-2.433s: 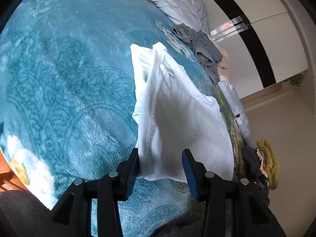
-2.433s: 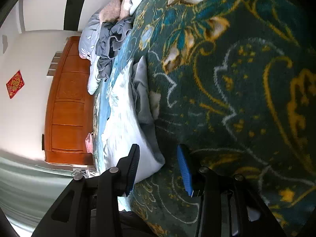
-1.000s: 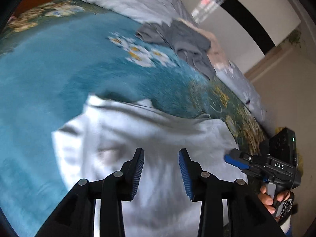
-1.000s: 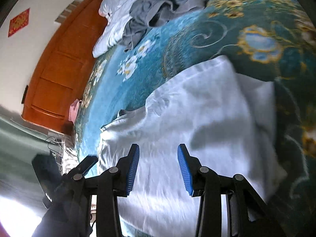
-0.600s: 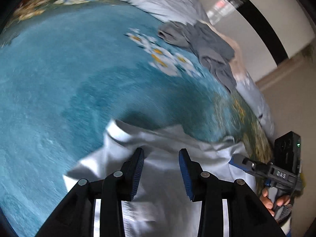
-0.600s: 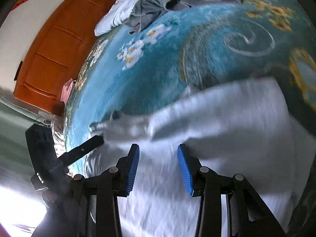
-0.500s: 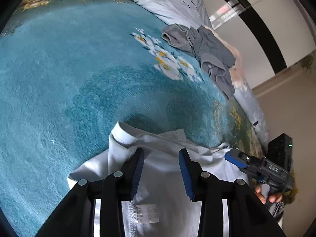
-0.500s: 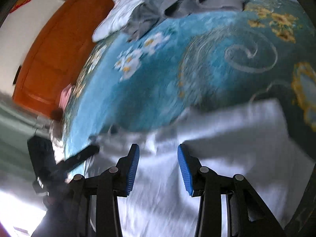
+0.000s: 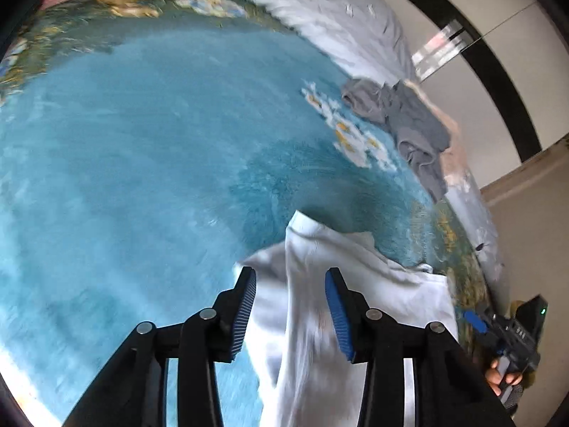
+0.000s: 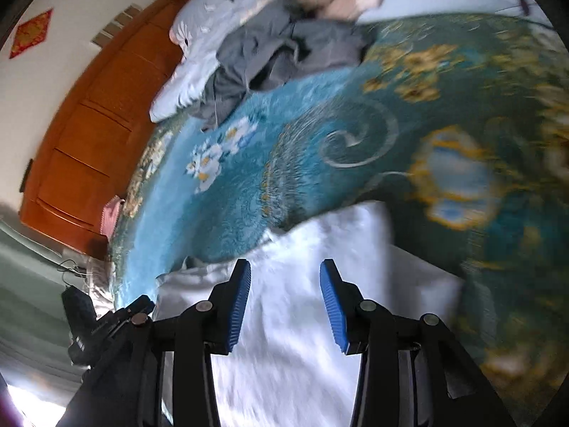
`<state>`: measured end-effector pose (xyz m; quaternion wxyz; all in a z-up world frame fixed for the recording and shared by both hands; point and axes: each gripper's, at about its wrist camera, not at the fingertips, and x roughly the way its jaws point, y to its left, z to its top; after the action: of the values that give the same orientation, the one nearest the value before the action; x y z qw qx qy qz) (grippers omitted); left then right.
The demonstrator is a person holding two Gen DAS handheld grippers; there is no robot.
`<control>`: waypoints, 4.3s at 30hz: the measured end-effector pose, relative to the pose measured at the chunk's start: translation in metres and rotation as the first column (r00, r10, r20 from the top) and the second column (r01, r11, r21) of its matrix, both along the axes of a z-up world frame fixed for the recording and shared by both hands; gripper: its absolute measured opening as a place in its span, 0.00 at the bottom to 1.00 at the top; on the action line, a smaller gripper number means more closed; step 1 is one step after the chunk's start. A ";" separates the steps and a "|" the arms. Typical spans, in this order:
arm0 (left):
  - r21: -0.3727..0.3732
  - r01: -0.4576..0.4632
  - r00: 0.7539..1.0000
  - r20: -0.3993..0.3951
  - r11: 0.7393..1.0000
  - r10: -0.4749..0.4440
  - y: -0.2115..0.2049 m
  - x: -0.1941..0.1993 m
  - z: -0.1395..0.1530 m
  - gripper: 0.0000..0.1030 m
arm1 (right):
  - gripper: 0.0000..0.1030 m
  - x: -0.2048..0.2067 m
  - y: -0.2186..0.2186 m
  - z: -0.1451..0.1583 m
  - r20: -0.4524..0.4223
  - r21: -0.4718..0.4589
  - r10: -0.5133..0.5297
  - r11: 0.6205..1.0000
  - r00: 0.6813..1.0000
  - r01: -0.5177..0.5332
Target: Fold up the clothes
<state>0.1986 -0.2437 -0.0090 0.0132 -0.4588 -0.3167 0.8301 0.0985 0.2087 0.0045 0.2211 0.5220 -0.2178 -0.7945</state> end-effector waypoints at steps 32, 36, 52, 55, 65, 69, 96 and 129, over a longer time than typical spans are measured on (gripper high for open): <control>-0.184 0.648 0.759 0.075 0.739 -0.646 0.185 0.047 -0.034 0.27 | 0.16 0.138 0.066 -0.072 0.206 -0.275 -0.133 0.943 0.970 0.187; -0.180 0.638 0.767 0.064 0.749 -0.638 0.181 0.049 -0.033 0.27 | 0.10 0.135 0.056 -0.065 0.187 -0.217 -0.148 0.958 0.971 0.188; 0.101 0.090 0.974 -0.219 0.991 -0.066 0.009 0.139 -0.005 0.30 | 0.09 0.102 -0.113 0.061 -0.110 0.023 0.228 0.974 0.967 -0.227; 0.153 0.048 0.974 -0.228 0.987 -0.012 -0.005 0.149 -0.011 0.31 | 0.09 0.109 -0.166 0.078 -0.139 0.105 0.359 0.932 0.923 -0.347; 0.239 0.013 0.977 -0.211 0.971 0.039 -0.021 0.155 -0.024 0.31 | 0.09 0.146 -0.320 0.027 0.081 0.441 0.726 0.588 0.683 -0.677; 0.263 0.012 0.976 -0.213 0.965 0.046 -0.022 0.157 -0.026 0.31 | 0.09 0.155 -0.329 0.028 0.083 0.469 0.767 0.534 0.637 -0.704; 0.168 0.050 0.990 -0.140 0.985 -0.026 0.018 0.125 -0.028 0.14 | 0.45 0.100 -0.146 0.011 0.118 0.235 0.453 0.852 0.884 -0.468; 0.444 0.046 0.997 -0.078 0.895 -0.012 0.014 0.155 -0.081 0.06 | 0.60 0.121 -0.114 -0.062 0.213 -0.127 0.465 0.885 0.859 -0.447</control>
<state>0.3537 -0.2302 -0.0898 0.1420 -0.4174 -0.4906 0.7516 0.2195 0.0947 -0.0579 0.3942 0.6414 -0.1419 -0.6427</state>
